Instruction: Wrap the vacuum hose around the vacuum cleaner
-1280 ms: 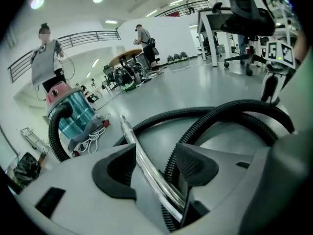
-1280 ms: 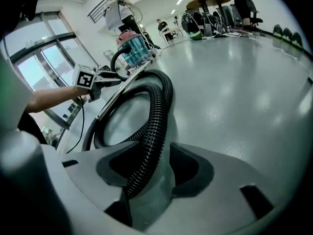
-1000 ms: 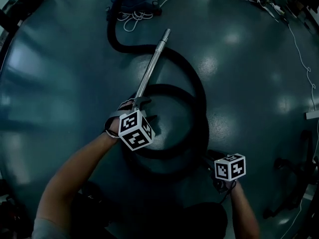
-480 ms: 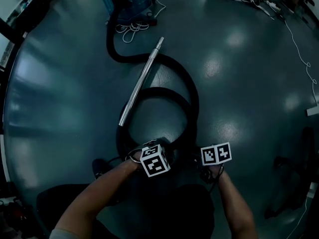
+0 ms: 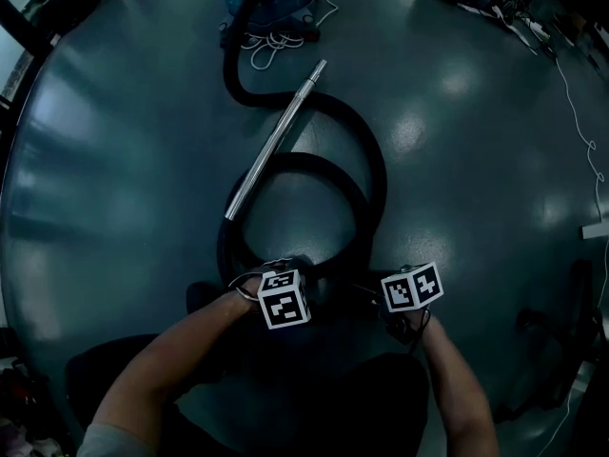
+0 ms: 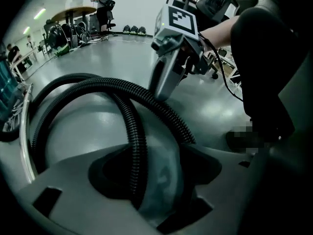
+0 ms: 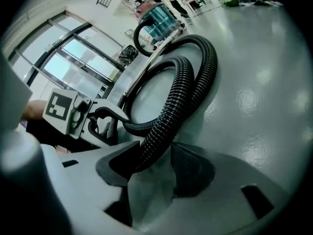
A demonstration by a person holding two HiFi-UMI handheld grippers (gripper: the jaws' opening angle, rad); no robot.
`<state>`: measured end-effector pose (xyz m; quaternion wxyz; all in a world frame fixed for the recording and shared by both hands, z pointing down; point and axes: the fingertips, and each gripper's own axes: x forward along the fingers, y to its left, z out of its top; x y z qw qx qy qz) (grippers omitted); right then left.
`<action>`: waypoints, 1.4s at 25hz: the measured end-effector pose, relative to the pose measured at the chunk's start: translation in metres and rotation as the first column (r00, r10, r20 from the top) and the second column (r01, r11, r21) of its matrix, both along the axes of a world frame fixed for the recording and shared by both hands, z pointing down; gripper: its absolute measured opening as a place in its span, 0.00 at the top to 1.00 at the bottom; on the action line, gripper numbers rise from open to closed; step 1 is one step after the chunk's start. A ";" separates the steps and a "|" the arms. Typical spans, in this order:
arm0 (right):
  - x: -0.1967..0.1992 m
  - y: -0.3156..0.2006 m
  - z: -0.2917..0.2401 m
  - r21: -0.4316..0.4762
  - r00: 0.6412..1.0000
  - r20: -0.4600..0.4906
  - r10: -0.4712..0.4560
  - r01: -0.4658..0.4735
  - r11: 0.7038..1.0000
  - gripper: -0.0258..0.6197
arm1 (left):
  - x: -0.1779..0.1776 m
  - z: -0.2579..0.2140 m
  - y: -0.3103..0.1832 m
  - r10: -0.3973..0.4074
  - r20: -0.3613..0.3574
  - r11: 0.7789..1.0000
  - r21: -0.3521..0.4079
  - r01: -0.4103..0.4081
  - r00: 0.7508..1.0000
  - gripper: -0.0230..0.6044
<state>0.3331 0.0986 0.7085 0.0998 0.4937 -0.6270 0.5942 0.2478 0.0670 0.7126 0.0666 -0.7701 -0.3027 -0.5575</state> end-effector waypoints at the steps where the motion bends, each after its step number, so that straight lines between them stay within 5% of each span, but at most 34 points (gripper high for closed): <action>1: 0.003 0.003 -0.003 0.013 0.998 -0.050 -0.039 0.039 0.999 0.66 | 0.000 -0.002 -0.011 0.000 -0.003 1.000 0.018 0.000 1.000 0.49; 4: 0.020 0.009 -0.021 0.065 0.943 -0.285 -0.171 0.197 0.978 0.66 | 0.002 -0.015 -0.044 0.011 -0.006 0.998 0.061 -0.010 1.000 0.49; 7: 0.033 0.008 -0.040 0.076 0.820 -0.474 -0.321 0.402 0.913 0.60 | -0.002 -0.025 -0.069 0.056 0.000 0.994 0.094 -0.056 0.998 0.49; 12: 0.028 -0.005 -0.037 0.000 0.546 -0.618 -0.566 0.720 0.694 0.47 | -0.006 -0.022 -0.097 0.027 -0.046 0.989 0.144 -0.020 0.999 0.49; 14: 0.028 -0.012 -0.029 -0.072 0.417 -0.651 -0.634 0.797 0.599 0.43 | 0.004 -0.027 -0.123 -0.053 -0.129 0.978 0.194 0.078 0.990 0.49; 16: 0.029 -0.020 -0.024 -0.131 0.326 -0.657 -0.680 0.838 0.529 0.43 | 0.011 -0.034 -0.157 -0.159 -0.210 0.945 0.250 0.211 0.965 0.49; 18: 0.026 -0.034 -0.021 -0.147 0.301 -0.646 -0.701 0.852 0.502 0.43 | 0.009 -0.037 -0.194 -0.255 -0.249 0.895 0.304 0.326 0.934 0.49; 20: 0.023 -0.055 -0.020 -0.141 0.312 -0.639 -0.703 0.851 0.507 0.43 | 0.001 -0.033 -0.227 -0.341 -0.244 0.850 0.332 0.408 0.908 0.49; 25: 0.027 -0.103 -0.023 -0.148 0.326 -0.654 -0.682 0.829 0.539 0.43 | -0.007 0.003 -0.261 -0.523 -0.164 0.793 0.266 0.548 0.836 0.49; 32: 0.044 -0.165 -0.046 -0.207 0.296 -0.687 -0.664 0.796 0.569 0.43 | 0.009 0.029 -0.284 -0.403 -0.179 0.840 0.316 0.441 0.897 0.51; 35: 0.066 -0.188 -0.068 -0.296 0.243 -0.670 -0.701 0.779 0.553 0.43 | 0.037 0.023 -0.322 -0.336 -0.188 0.859 0.341 0.382 0.923 0.53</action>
